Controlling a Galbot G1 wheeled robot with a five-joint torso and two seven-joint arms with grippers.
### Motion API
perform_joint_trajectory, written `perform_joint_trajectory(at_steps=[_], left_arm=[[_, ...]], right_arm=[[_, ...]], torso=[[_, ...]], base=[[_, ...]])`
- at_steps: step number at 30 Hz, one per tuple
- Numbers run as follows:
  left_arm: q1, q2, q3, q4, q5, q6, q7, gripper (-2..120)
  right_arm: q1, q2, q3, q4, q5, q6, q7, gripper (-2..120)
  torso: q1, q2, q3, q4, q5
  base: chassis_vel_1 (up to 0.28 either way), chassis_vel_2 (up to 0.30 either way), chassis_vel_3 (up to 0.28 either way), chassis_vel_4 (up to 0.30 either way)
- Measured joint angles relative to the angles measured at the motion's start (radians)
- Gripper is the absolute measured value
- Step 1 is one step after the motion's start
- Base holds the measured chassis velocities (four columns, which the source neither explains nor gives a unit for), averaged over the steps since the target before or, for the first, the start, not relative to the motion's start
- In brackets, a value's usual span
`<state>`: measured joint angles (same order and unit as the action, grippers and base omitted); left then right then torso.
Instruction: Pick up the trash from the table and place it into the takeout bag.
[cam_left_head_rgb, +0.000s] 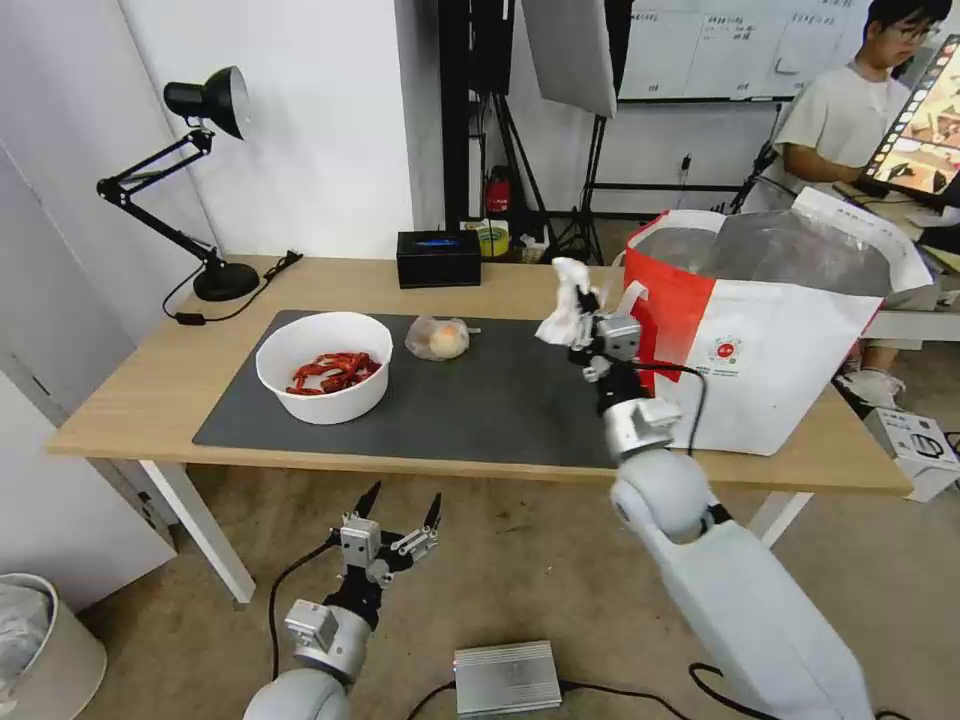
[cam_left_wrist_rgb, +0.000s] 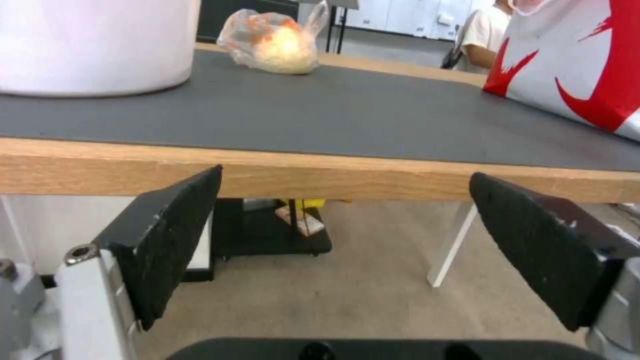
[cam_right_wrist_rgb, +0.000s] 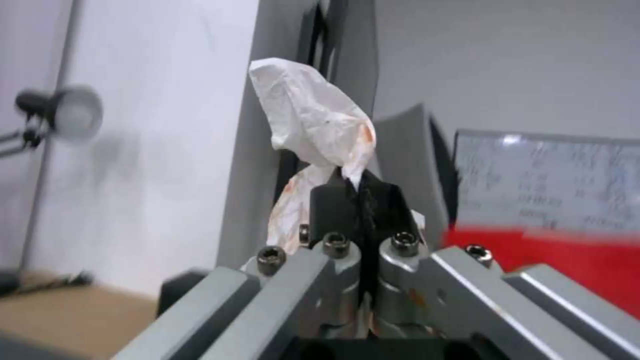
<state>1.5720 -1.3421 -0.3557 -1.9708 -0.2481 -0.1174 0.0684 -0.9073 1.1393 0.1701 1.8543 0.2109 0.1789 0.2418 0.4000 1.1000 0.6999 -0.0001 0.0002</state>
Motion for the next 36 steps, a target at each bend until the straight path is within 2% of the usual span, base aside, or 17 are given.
perform_joint_trajectory(at_steps=[5,7,16,20,21,22,24,25,28,29,31,33,35,36], left_arm=[[0.000,0.000,0.001,0.000,0.001,0.000,0.001,100],[0.002,0.000,0.004,-0.001,0.003,-0.001,0.001,100],[0.003,-0.005,0.011,-0.001,0.016,-0.001,0.002,100],[0.004,-0.007,0.011,-0.001,0.018,-0.001,0.002,100],[0.004,-0.007,0.011,0.000,0.021,-0.001,0.002,100],[0.004,-0.007,0.011,0.000,0.021,-0.001,0.002,100],[0.005,-0.006,0.011,0.000,0.022,-0.001,0.002,100],[0.005,-0.006,0.011,0.000,0.022,-0.001,0.002,100],[0.007,-0.003,0.006,-0.003,0.022,-0.003,0.003,100],[0.007,-0.003,0.006,-0.003,0.022,-0.003,0.003,100],[0.008,-0.002,0.004,-0.001,0.022,-0.007,0.004,100],[0.008,-0.003,0.004,0.000,0.022,-0.008,0.004,100],[0.004,-0.004,0.007,0.003,0.022,-0.008,0.005,100],[0.004,-0.004,0.007,0.003,0.022,-0.008,0.005,100]], right_arm=[[-0.011,-0.019,0.058,0.044,0.002,0.027,0.010,0],[0.004,-0.033,0.107,0.062,0.008,0.035,0.045,0],[0.067,-0.060,0.231,0.049,0.100,0.011,0.124,0],[0.084,-0.076,0.266,0.056,0.160,-0.061,0.152,0],[0.105,-0.092,0.283,0.063,0.209,-0.132,0.169,0],[0.105,-0.092,0.283,0.063,0.209,-0.132,0.169,0],[0.130,-0.120,0.291,0.074,0.273,-0.226,0.190,0],[0.130,-0.120,0.291,0.074,0.273,-0.226,0.190,0],[0.138,-0.169,0.306,0.100,0.382,-0.364,0.221,0],[0.138,-0.169,0.306,0.100,0.382,-0.364,0.221,0],[0.142,-0.196,0.318,0.110,0.445,-0.442,0.245,0],[0.144,-0.204,0.323,0.112,0.464,-0.466,0.256,0],[0.152,-0.228,0.337,0.119,0.536,-0.547,0.288,0],[0.152,-0.228,0.337,0.119,0.536,-0.547,0.288,0]], torso=[[0.000,0.000,0.000,0.0000,0.0000],[0.000,0.000,0.000,0.0001,-0.0001],[0.000,0.000,0.000,0.0001,-0.0001],[0.000,0.000,0.000,0.0000,0.0000],[0.000,0.000,0.000,0.0000,0.0000],[0.000,0.000,0.000,0.0000,0.0000],[0.000,0.000,0.000,0.0003,-0.0001],[0.000,0.000,0.000,0.0003,-0.0001],[0.000,0.000,0.000,0.0001,-0.0001],[0.000,0.000,0.000,0.0001,-0.0001],[0.000,0.000,0.000,0.0000,0.0000],[0.000,0.000,0.000,0.0001,-0.0001],[0.000,0.000,0.000,0.0000,-0.0001],[0.000,0.000,0.000,0.0000,-0.0001]], base=[[0.000,0.000,0.000,0.000],[0.000,0.000,0.000,0.000],[0.000,0.000,0.000,0.000],[0.000,0.000,0.000,0.000],[0.000,0.000,0.000,0.000],[0.000,0.000,0.000,0.000],[0.000,0.000,0.000,0.000],[0.000,0.000,0.000,0.000],[0.000,0.000,0.000,0.000],[0.000,0.000,0.000,0.000],[0.000,0.000,0.000,0.000],[0.000,0.000,0.000,0.000],[0.000,0.000,0.000,0.000],[0.000,0.000,0.000,0.000]])
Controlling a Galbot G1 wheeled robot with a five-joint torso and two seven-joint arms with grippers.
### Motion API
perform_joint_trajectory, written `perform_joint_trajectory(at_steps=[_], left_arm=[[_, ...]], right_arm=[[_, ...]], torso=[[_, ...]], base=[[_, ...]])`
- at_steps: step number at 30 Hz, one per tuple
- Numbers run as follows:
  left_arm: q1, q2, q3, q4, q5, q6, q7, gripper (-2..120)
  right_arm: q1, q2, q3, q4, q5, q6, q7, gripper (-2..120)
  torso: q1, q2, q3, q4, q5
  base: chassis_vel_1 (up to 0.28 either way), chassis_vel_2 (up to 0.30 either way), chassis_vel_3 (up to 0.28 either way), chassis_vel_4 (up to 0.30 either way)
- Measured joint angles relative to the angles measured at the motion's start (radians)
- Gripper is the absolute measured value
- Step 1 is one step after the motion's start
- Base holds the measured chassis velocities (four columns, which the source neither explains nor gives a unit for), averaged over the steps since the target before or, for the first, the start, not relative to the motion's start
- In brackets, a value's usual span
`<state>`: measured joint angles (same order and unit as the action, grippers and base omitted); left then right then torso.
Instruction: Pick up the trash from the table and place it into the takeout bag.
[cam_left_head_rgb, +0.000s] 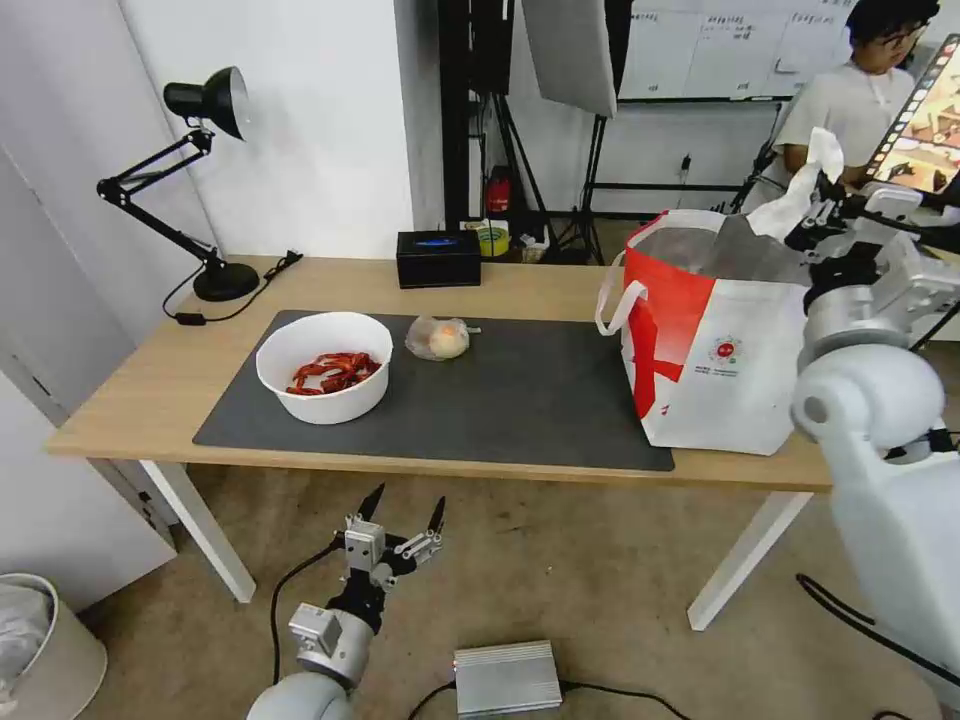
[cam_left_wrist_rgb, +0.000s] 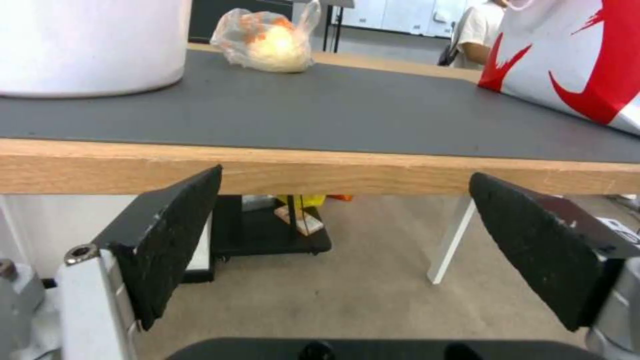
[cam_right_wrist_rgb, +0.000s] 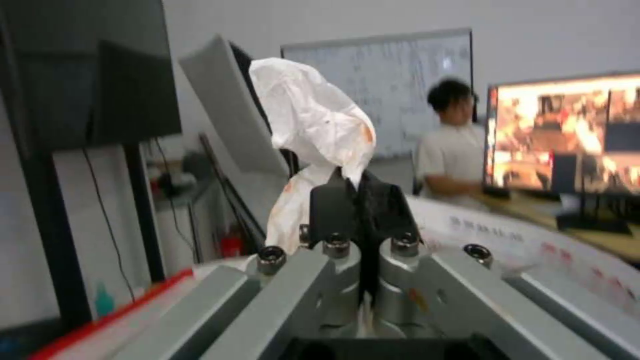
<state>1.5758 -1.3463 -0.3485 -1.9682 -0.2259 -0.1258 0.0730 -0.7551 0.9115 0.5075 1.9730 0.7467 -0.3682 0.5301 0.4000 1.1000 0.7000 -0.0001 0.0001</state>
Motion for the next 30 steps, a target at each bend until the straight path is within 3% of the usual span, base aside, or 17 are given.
perform_joint_trajectory(at_steps=[3,17,27,30], left_arm=[[-0.004,-0.002,0.005,0.002,0.000,0.000,0.000,100],[-0.003,0.000,0.001,0.002,-0.006,0.000,0.004,100],[-0.008,-0.002,0.014,0.003,-0.023,0.003,0.006,100],[-0.009,-0.002,0.019,0.004,-0.026,0.005,0.016,100]], right_arm=[[0.022,-0.013,0.005,-0.012,0.054,-0.074,0.037,0],[0.101,-0.009,-0.016,-0.089,0.163,-0.195,0.102,0],[0.088,0.001,-0.012,-0.095,0.213,-0.221,0.133,34],[0.084,0.006,-0.011,-0.095,0.213,-0.216,0.135,48]], torso=[[0.000,0.000,0.000,0.0001,-0.0001],[0.000,0.000,0.000,0.0001,-0.0001],[0.000,0.000,0.000,0.0001,-0.0001],[0.000,0.000,0.000,0.0001,-0.0002]], base=[[0.000,0.000,0.000,0.000],[0.000,0.000,0.000,0.000],[0.000,0.000,0.000,0.000],[0.000,0.000,0.000,0.000]])
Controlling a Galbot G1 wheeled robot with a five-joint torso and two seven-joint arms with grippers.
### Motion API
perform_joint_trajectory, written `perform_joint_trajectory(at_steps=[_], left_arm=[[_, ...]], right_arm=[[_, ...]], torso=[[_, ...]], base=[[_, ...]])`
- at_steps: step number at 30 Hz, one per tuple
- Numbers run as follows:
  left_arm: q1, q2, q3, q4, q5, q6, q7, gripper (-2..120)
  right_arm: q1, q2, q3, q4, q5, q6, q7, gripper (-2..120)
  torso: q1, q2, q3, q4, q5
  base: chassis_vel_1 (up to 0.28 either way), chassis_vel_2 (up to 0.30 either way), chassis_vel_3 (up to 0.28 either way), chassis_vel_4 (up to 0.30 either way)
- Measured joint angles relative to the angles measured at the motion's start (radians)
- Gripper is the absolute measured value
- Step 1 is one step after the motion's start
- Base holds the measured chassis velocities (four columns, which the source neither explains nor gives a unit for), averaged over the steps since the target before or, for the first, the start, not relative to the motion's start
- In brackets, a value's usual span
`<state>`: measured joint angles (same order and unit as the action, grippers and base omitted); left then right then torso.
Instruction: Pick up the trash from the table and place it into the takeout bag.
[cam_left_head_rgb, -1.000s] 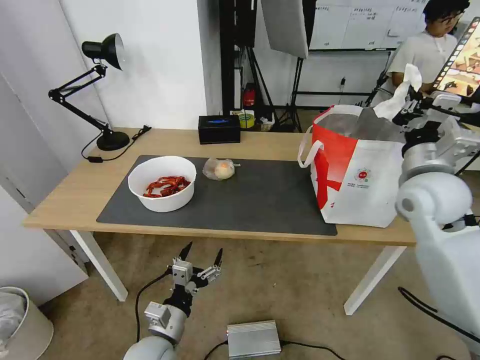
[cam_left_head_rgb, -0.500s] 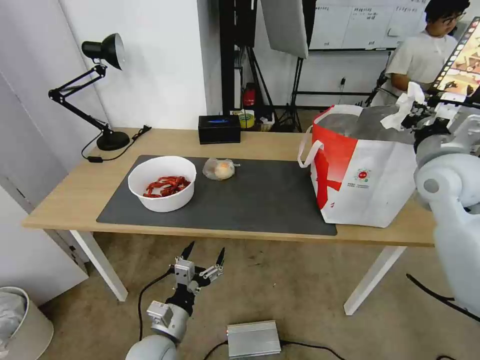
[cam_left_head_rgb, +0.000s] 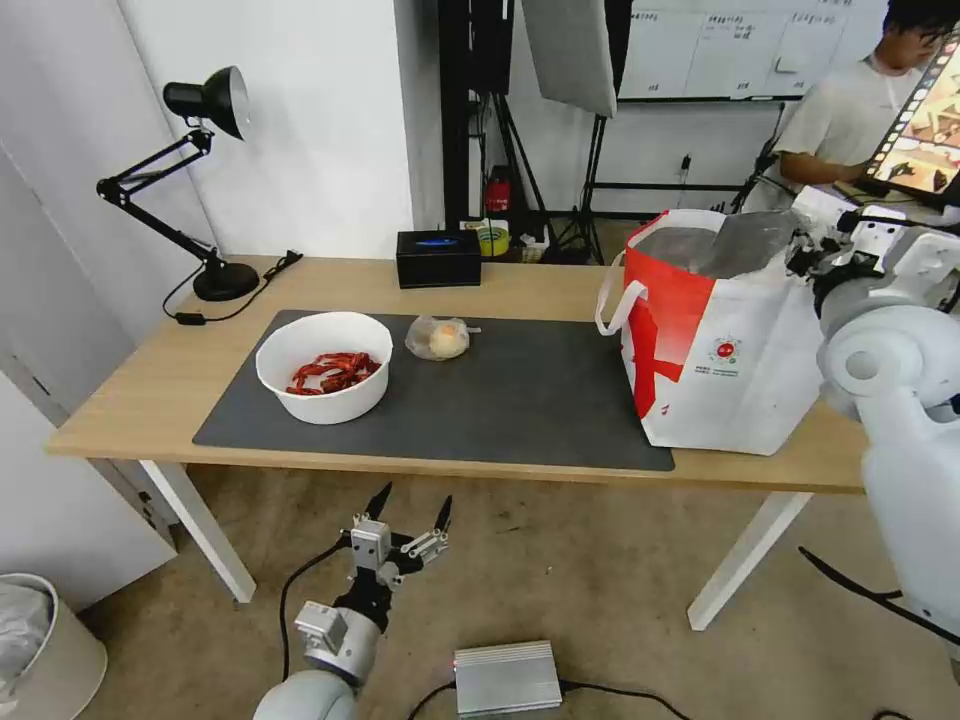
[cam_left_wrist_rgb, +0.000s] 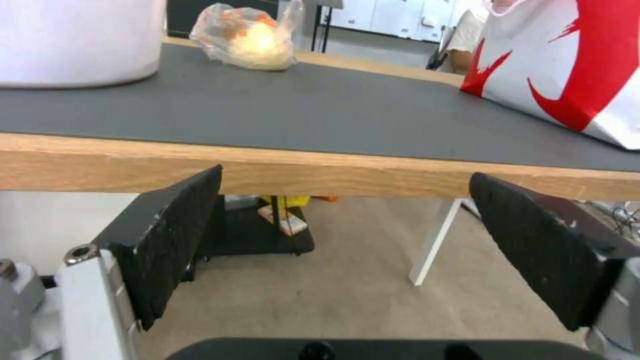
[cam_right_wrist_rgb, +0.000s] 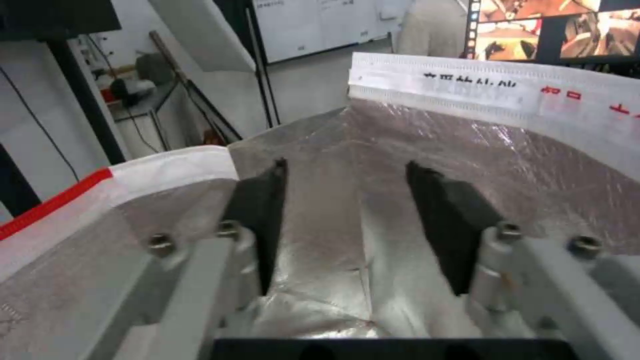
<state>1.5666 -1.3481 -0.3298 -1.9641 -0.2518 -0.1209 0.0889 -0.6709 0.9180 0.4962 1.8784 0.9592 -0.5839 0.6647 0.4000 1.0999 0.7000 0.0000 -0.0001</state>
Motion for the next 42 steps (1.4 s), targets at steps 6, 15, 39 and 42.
perform_joint_trajectory(at_steps=[6,15,39,42], left_arm=[[0.000,0.003,0.000,0.000,-0.001,0.002,0.002,100],[0.004,0.004,-0.003,0.001,-0.003,0.002,0.006,100],[0.022,-0.013,-0.010,-0.010,-0.002,-0.019,0.009,100],[0.025,-0.017,-0.010,-0.013,-0.001,-0.023,0.009,100]], right_arm=[[-0.008,0.006,0.000,0.000,-0.009,0.022,-0.007,64],[-0.070,0.043,-0.014,0.015,-0.035,0.345,-0.185,99],[-0.345,0.134,-0.111,0.128,-0.376,0.760,-0.677,100],[-0.389,0.149,-0.112,0.128,-0.442,0.779,-0.679,100]], torso=[[0.000,0.000,0.000,0.0000,0.0000],[0.000,0.000,0.000,0.0000,0.0000],[0.000,0.000,0.000,0.0000,0.0000],[0.000,0.000,0.000,-0.0001,0.0001]], base=[[0.000,0.000,0.000,0.000],[0.000,0.000,0.000,0.000],[0.000,0.000,0.000,0.000],[0.000,0.000,0.000,0.000]])
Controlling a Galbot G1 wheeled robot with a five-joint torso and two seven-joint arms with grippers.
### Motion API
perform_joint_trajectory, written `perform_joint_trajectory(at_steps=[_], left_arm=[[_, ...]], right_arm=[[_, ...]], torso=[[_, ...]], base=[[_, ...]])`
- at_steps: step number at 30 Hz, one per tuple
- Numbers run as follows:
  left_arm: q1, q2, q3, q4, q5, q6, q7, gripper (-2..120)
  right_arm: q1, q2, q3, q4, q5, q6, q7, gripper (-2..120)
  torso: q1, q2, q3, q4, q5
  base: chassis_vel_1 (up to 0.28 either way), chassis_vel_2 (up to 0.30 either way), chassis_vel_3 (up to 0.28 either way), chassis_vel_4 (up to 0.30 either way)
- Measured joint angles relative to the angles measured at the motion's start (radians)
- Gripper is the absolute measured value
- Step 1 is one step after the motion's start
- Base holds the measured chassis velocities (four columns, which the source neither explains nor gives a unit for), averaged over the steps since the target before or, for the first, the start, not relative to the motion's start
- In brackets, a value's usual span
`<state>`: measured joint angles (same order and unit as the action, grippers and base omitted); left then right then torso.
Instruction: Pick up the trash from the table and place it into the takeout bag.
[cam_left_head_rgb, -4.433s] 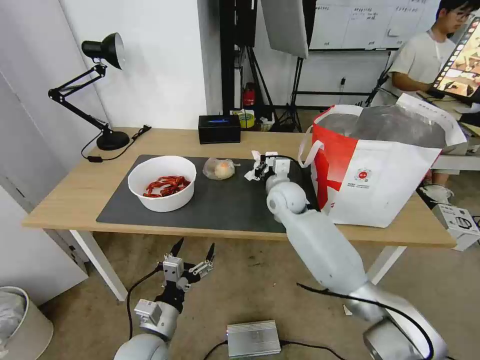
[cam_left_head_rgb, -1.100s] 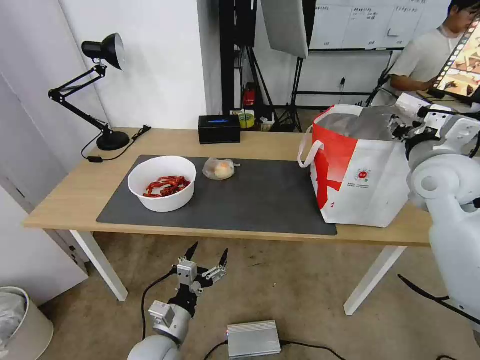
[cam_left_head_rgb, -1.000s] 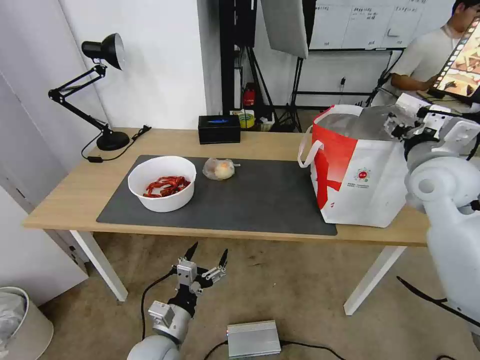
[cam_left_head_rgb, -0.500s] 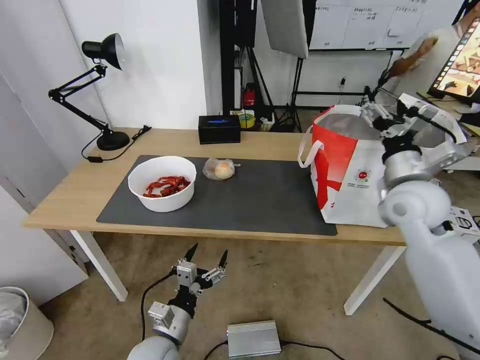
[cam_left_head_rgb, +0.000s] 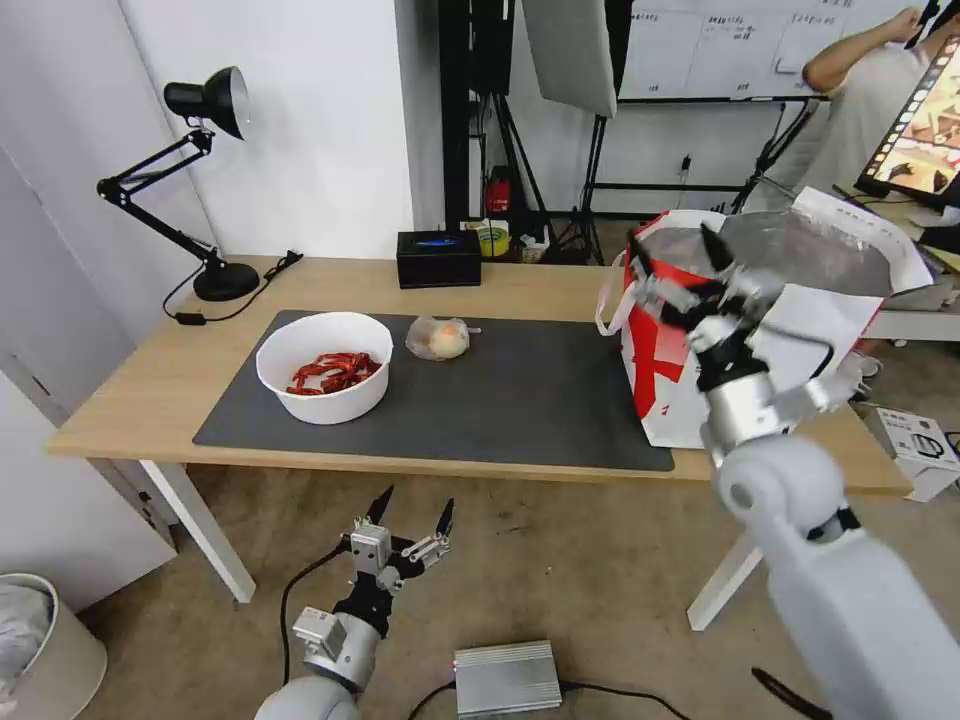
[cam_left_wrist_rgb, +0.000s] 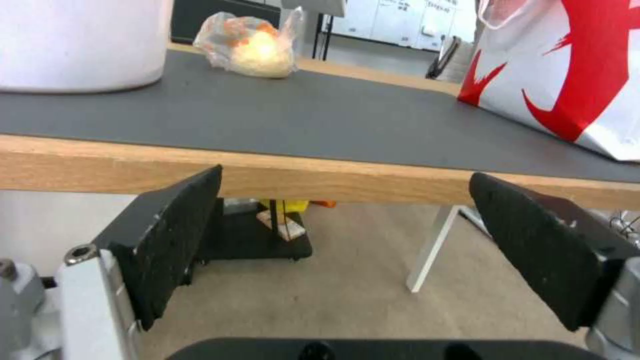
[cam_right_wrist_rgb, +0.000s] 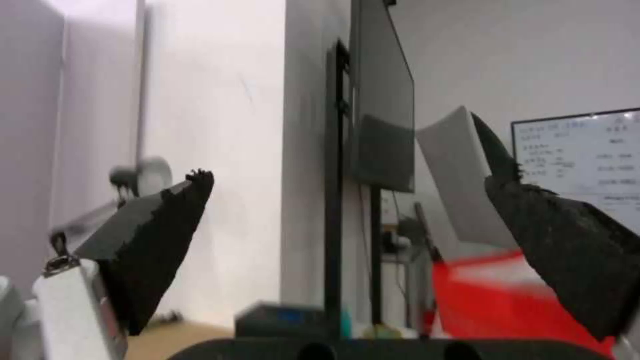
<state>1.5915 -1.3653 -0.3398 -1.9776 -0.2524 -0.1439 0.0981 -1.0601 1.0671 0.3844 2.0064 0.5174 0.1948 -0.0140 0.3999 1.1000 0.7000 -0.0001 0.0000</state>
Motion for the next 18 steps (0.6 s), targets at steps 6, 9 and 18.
perform_joint_trajectory(at_steps=[6,9,18], left_arm=[[0.003,-0.013,0.001,-0.012,0.005,-0.003,0.000,100],[0.002,-0.017,0.000,-0.016,0.006,-0.003,-0.001,100],[-0.009,-0.012,-0.018,-0.017,0.004,-0.005,-0.005,100]], right_arm=[[-0.106,0.058,0.005,-0.022,-0.143,0.060,0.007,100],[-0.143,0.082,0.004,-0.034,-0.185,0.082,0.031,100],[-0.259,0.152,0.029,-0.076,-0.287,0.132,0.140,100]], torso=[[0.000,0.000,0.000,0.0000,-0.0001],[0.000,0.000,0.000,0.0000,-0.0001],[0.000,0.000,0.000,0.0001,-0.0001]], base=[[0.000,0.000,0.000,0.000],[0.000,0.000,0.000,0.000],[0.000,0.000,0.000,0.000]])
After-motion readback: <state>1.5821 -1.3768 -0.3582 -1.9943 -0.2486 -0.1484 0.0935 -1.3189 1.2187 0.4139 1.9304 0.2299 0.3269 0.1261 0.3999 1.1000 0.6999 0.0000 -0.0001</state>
